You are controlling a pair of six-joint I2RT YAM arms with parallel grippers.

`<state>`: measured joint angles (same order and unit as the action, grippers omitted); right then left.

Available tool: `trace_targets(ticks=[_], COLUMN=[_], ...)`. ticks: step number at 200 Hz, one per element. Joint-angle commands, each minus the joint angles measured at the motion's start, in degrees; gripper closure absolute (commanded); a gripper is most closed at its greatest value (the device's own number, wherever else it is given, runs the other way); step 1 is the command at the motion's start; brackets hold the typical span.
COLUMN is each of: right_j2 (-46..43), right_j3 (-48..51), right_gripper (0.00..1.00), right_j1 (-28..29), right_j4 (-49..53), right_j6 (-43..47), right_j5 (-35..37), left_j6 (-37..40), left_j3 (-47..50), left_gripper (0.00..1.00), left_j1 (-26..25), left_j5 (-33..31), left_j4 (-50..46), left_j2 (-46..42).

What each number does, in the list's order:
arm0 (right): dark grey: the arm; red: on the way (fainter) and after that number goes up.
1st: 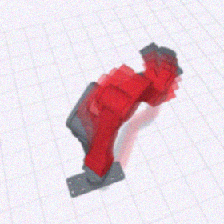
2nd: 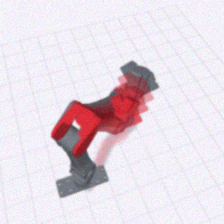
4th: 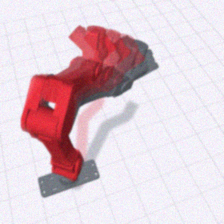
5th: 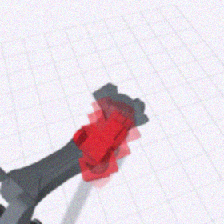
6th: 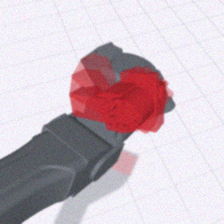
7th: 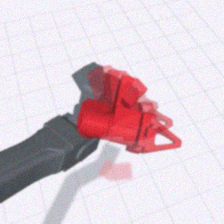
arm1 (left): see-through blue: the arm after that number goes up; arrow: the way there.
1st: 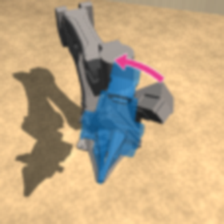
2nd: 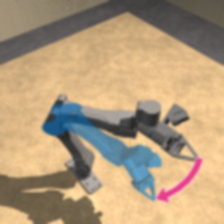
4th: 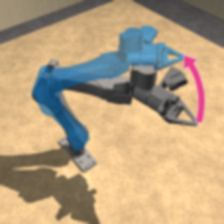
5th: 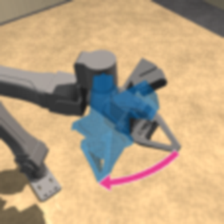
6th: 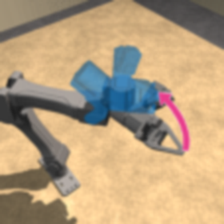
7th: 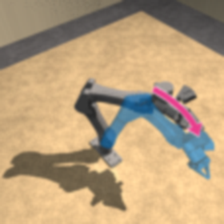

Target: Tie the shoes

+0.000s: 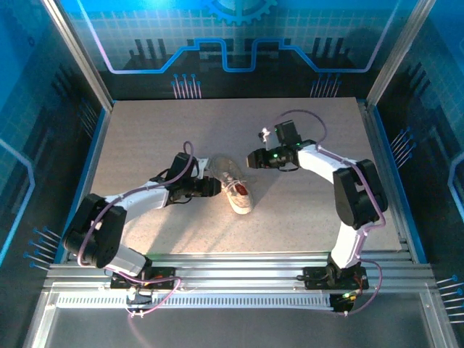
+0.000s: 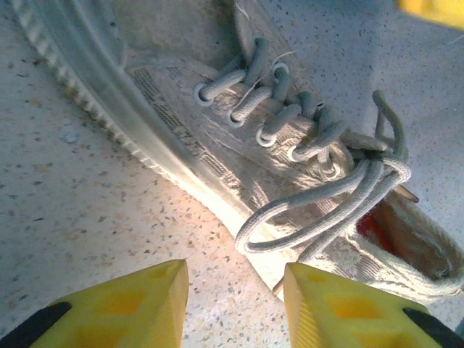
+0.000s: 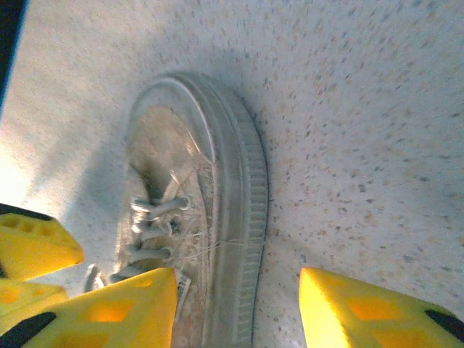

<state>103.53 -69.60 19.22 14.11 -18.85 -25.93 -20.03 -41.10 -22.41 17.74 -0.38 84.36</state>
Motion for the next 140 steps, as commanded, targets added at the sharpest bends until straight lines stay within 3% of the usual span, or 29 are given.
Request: trace_targets(ticks=[1,23,47,85,140], right_j2=[-7.7,-13.3,-17.0,-13.7,-9.3], right_j3=[2.4,5.8,10.3,14.1,12.3], right_gripper=[0.54,0.64,0.74,0.71,0.61], right_j1=[-3.4,-2.5,2.7,9.1,10.1], right_j4=[3.4,7.1,7.1,0.4,1.0], right_j6=[-0.7,1.6,2.5,-1.7,-0.1], right_j5=[-1.8,0.7,1.3,-1.4,-0.5], left_j6=[5.5,12.4,18.6,16.2,12.1], left_j3=[-3.3,-5.6,-10.1,-18.8,-22.8], left_gripper=[0.61,0.62,0.61,0.63,0.65], left_j1=[0.9,0.8,-0.1,-0.2,-1.1], left_j5=[-0.3,1.2,4.4,11.0,14.5], left_j4=[-4.6,-6.3,-7.8,-9.2,-7.3], left_j2=[-3.5,-4.2,-2.0,7.9,15.0])
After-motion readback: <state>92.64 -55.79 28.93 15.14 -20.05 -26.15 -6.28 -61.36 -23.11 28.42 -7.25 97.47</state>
